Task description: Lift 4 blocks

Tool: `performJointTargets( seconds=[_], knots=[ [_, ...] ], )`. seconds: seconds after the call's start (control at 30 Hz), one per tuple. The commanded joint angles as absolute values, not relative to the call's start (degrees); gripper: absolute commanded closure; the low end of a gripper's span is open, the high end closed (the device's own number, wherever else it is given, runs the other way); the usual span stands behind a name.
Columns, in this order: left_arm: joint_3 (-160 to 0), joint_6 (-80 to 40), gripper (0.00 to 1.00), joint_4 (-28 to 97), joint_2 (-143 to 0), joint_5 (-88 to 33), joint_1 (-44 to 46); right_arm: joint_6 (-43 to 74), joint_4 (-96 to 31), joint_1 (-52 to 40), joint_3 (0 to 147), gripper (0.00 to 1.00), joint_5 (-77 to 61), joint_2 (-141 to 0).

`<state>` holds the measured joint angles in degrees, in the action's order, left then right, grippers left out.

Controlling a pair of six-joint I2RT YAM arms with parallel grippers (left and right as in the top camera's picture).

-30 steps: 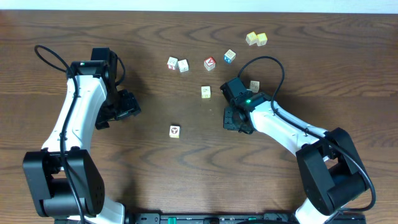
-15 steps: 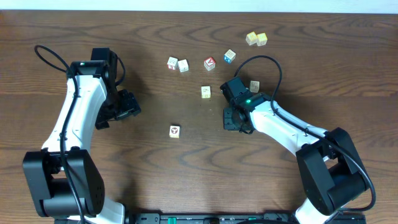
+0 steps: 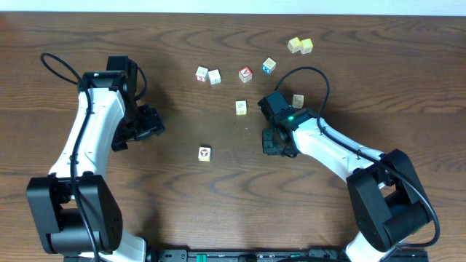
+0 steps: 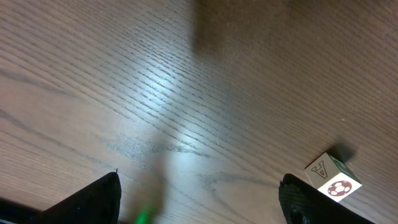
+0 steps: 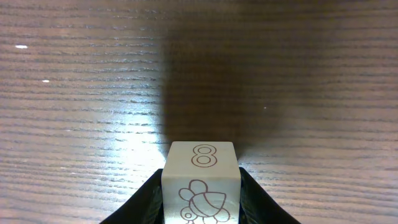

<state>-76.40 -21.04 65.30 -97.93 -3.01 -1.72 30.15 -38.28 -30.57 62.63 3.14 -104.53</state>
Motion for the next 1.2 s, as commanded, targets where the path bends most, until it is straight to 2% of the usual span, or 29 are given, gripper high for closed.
performJointTargets(
  seconds=[0.0,0.27,0.63,0.83,1.17],
  knots=[
    [-76.0,-21.5,0.18,65.3,-97.7,-2.3,-1.7,30.2,-38.8,-30.6,63.7,0.69,3.0,-104.3],
    [-76.0,-21.5,0.18,65.3,-97.7,-2.3,-1.7,32.8,-40.0,-27.9,63.7,0.72,2.6,-104.3],
    [-76.0,-21.5,0.18,65.4,-97.7,-2.3,-1.7,32.5,-40.1,-27.2,63.7,0.70,1.2,-104.3],
    [-76.0,-21.5,0.18,65.5,-97.7,-2.3,-1.7,29.0,-40.1,-27.2,63.8,0.59,1.0,-104.3],
    [-76.0,-21.5,0.18,65.5,-97.7,-2.3,-1.7,27.4,-42.1,-27.2,65.9,0.54,1.0,-104.1]
  ],
)
